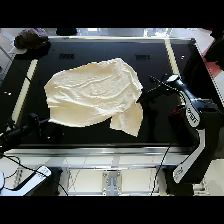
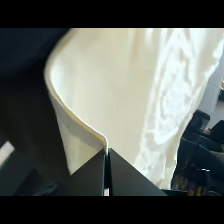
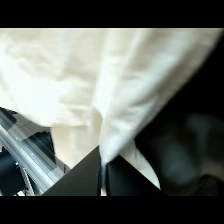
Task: Fold the shirts.
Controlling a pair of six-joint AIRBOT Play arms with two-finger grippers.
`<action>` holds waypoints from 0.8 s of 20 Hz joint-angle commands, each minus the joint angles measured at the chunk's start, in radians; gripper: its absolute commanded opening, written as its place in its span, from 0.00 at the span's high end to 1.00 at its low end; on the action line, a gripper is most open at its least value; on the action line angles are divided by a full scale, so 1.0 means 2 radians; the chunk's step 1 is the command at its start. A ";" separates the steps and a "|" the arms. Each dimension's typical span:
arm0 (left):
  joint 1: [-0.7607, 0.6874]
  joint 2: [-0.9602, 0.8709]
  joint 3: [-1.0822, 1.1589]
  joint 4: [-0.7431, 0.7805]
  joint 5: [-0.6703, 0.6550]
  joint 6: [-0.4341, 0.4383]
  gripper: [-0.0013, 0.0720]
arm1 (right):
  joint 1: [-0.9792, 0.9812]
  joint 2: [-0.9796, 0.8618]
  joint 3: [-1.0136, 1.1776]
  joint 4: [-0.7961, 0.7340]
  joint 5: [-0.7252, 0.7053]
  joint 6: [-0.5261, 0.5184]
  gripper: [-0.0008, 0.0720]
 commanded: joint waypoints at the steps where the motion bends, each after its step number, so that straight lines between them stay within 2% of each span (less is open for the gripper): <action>1: 0.000 0.043 0.074 -0.001 -0.038 0.013 0.97 | -0.005 0.083 0.001 -0.005 0.018 -0.025 0.97; 3: 0.000 0.086 0.139 -0.001 -0.039 0.014 0.97 | -0.020 0.161 0.001 -0.026 0.045 -0.025 0.97; 5: 0.000 0.130 0.209 -0.001 -0.039 0.046 0.97 | -0.033 0.251 0.000 -0.044 0.060 -0.025 0.97; 9: 0.000 0.206 0.314 -0.001 -0.054 0.045 0.97 | -0.040 0.458 0.001 -0.099 0.060 -0.025 0.97; 12: -0.046 0.223 0.375 0.002 -0.067 0.001 0.97 | -0.040 0.608 0.001 -0.188 0.028 -0.016 0.97; 14: -0.097 0.219 0.428 0.031 -0.087 0.000 0.97 | -0.040 0.679 0.001 -0.244 -0.023 0.007 0.97; 16: -0.114 0.218 0.490 0.072 -0.087 -0.006 0.97 | -0.040 0.714 0.011 -0.263 -0.043 0.009 0.97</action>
